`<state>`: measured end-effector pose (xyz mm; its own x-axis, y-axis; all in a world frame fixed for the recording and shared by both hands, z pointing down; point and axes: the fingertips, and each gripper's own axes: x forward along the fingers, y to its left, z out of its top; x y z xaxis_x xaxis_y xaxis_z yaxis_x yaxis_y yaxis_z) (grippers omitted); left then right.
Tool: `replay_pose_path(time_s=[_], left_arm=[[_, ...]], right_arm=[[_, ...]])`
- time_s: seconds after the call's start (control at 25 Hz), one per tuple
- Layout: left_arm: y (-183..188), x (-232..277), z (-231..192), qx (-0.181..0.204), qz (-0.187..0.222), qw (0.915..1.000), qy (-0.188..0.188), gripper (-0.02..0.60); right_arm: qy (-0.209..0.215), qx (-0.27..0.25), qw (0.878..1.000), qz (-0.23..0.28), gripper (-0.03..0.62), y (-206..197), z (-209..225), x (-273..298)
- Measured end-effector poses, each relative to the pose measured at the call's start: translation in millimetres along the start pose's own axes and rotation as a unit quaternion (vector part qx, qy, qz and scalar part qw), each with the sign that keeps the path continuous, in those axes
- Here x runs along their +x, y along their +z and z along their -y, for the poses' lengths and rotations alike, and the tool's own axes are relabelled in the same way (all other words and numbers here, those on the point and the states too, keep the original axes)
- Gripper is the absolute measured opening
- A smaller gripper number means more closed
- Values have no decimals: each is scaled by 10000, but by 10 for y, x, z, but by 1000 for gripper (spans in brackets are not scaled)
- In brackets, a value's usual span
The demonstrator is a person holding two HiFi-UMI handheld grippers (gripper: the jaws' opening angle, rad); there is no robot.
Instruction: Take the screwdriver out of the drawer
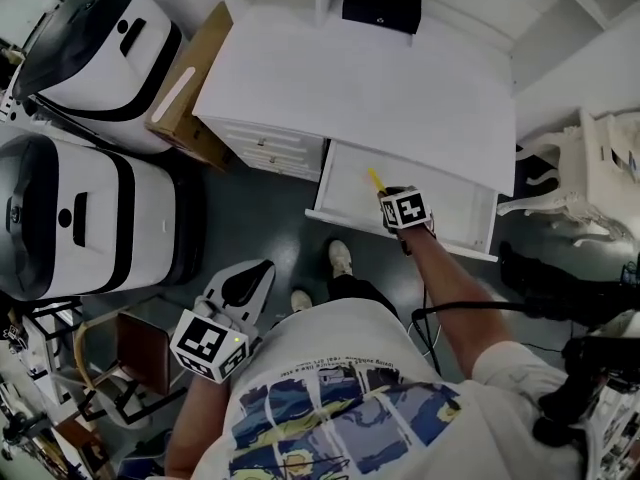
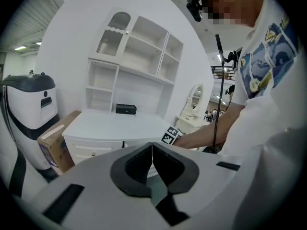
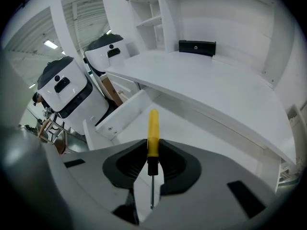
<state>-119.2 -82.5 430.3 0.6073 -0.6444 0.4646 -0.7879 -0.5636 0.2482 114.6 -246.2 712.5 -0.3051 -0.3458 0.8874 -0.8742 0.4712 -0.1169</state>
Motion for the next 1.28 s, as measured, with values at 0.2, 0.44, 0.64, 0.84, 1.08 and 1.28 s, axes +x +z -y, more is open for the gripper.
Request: replay_pose_path(time_s=[0.2, 0.44, 0.64, 0.84, 1.08, 1.28], left_arm=[[-84, -200, 27, 103, 92, 9998, -106, 14], [-195, -430, 44, 201, 177, 9994, -222, 14], [-310, -581, 99, 232, 228, 9988, -356, 14], [-422, -699, 149, 209, 274, 9983, -473, 14], [-541, -793, 215, 191, 296, 9976, -602, 14], [-608, -860, 272, 184, 317, 9970, -676, 14]], right_arm=[[-8, -17, 9998, 206, 94, 5, -236, -274], [38, 41, 9989, 457, 94, -27, -546, -603], [144, 68, 9977, 653, 94, -97, -849, -898], [417, 10, 9958, 816, 94, -208, -1214, -1147], [588, -90, 9935, 971, 94, -328, -1550, -1454], [676, -247, 9914, 1096, 94, -392, -1790, -1673]])
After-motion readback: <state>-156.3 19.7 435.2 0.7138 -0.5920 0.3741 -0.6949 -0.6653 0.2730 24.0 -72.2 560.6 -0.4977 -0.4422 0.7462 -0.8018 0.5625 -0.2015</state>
